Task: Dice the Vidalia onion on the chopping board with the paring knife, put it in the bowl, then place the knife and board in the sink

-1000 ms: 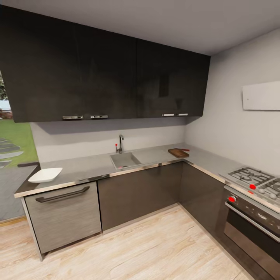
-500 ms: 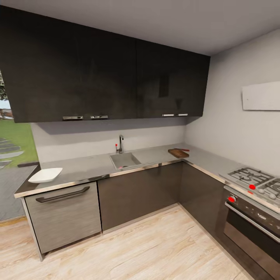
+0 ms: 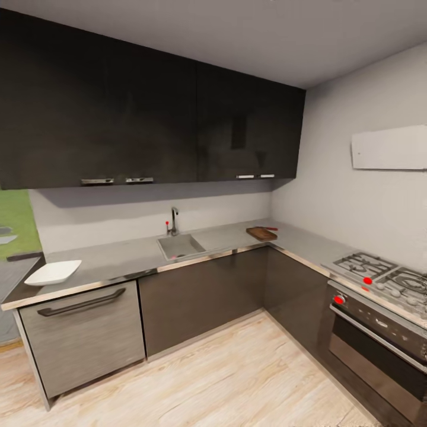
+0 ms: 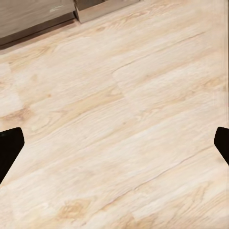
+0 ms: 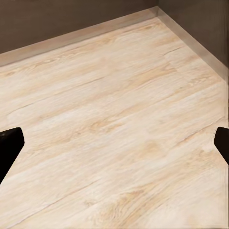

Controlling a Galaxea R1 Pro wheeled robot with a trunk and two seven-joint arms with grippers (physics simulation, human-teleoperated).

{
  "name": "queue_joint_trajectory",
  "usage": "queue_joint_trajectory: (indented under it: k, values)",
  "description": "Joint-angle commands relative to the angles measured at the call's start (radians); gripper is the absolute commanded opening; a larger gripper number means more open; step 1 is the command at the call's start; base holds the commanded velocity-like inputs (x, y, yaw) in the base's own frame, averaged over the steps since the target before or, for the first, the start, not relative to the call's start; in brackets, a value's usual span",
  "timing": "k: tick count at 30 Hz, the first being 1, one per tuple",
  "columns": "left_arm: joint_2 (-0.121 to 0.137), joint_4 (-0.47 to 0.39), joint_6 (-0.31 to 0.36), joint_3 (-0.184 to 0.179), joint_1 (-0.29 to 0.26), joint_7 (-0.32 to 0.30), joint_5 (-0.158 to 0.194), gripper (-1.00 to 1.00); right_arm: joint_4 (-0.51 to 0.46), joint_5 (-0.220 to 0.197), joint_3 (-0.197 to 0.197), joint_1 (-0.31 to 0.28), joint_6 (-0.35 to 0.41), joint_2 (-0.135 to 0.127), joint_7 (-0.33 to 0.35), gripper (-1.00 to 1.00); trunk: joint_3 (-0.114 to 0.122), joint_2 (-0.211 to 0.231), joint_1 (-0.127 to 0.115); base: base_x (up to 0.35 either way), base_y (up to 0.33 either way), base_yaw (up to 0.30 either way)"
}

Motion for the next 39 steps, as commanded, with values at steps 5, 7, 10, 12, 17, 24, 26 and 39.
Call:
queue_joint_trajectory:
  k: [5,7,10,12,17,24,26,39]
  values:
    - [0.000,0.000,-0.003,0.001,0.000,0.000,0.001,1.00,0.001,0.000,0.000,0.000,-0.003,0.000,0.000,1.00,0.003,-0.001,0.000,0.000,0.000,-0.168]
    - [0.000,0.000,-0.003,0.001,0.000,0.000,0.001,1.00,0.001,0.000,0.000,0.000,-0.003,0.000,0.000,1.00,0.004,-0.001,0.000,0.000,0.000,-0.173]
    - [0.001,-0.002,-0.004,0.001,0.000,0.000,0.001,1.00,0.001,0.000,0.000,0.000,-0.003,0.000,0.000,1.00,0.007,-0.001,0.000,0.000,0.000,-0.190]
    - [0.001,-0.003,-0.004,0.000,0.000,0.000,0.000,1.00,0.001,0.000,0.000,0.000,-0.003,0.000,0.000,1.00,0.009,-0.001,0.000,0.000,0.000,-0.193]
    - [0.001,-0.002,-0.004,0.000,0.000,0.000,0.001,1.00,0.001,0.000,0.000,0.000,-0.003,0.000,0.001,1.00,0.014,-0.001,0.000,0.000,0.000,-0.194]
    - [-0.001,-0.002,0.000,0.001,0.000,0.000,0.001,1.00,0.001,0.000,0.000,0.000,-0.003,0.000,0.000,1.00,0.021,-0.001,0.000,0.077,0.006,-0.194]
    - [-0.001,-0.002,0.000,0.001,0.000,0.000,0.001,1.00,0.001,0.000,0.000,0.000,-0.003,0.000,0.001,1.00,0.023,-0.001,0.000,0.269,0.090,-0.191]
    - [0.001,-0.002,0.001,0.001,0.000,0.001,0.001,1.00,0.001,0.000,0.000,0.000,-0.003,0.001,0.000,1.00,0.034,-0.001,0.000,0.295,0.100,-0.150]
